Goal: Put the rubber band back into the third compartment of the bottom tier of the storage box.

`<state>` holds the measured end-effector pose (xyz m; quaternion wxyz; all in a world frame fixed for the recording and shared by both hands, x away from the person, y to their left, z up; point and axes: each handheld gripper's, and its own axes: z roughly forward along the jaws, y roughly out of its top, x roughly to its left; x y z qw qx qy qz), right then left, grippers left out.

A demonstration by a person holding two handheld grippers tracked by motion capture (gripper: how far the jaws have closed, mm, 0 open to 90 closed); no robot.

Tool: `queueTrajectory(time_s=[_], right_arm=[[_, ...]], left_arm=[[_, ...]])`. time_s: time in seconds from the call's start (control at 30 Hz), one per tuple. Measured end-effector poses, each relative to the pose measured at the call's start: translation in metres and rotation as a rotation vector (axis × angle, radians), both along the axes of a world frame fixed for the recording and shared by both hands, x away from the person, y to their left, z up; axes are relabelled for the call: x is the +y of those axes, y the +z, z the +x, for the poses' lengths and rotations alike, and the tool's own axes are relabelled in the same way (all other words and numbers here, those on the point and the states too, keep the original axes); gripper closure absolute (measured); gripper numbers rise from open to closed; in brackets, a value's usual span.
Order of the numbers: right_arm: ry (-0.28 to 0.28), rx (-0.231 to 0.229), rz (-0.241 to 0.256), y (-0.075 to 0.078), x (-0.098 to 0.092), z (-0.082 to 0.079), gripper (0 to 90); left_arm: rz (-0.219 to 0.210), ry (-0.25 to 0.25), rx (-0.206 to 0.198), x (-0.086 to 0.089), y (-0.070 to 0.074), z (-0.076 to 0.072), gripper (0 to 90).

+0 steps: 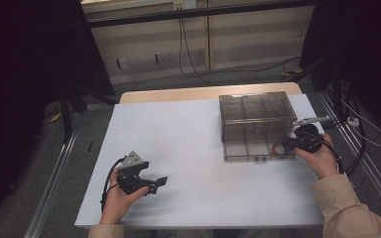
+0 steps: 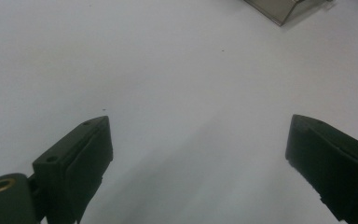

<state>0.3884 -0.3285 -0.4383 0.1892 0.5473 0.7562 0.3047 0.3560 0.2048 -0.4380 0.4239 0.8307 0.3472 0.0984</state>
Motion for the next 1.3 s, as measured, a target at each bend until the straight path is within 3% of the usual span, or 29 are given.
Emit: queueTrajectory(time_s=[0.27,0.67,0.87,1.3], right_arm=[[0.017,-0.019,0.029,0.007,0.0,-0.006,83.9],[0.12,-0.05,0.086,0.02,0.014,-0.023,90.0],[0.143,-0.046,0.11,0.019,0.019,-0.029,90.0],[0.188,-0.043,0.11,0.016,0.028,-0.036,90.0]], left_arm=[[0.001,0.002,-0.001,0.0,0.0,0.0,7.4],[0.004,-0.002,0.002,-0.001,0.0,-0.001,7.4],[0.001,-0.001,0.001,-0.001,0.0,-0.001,7.4],[0.003,-0.001,0.001,-0.001,0.0,-0.001,7.4]])
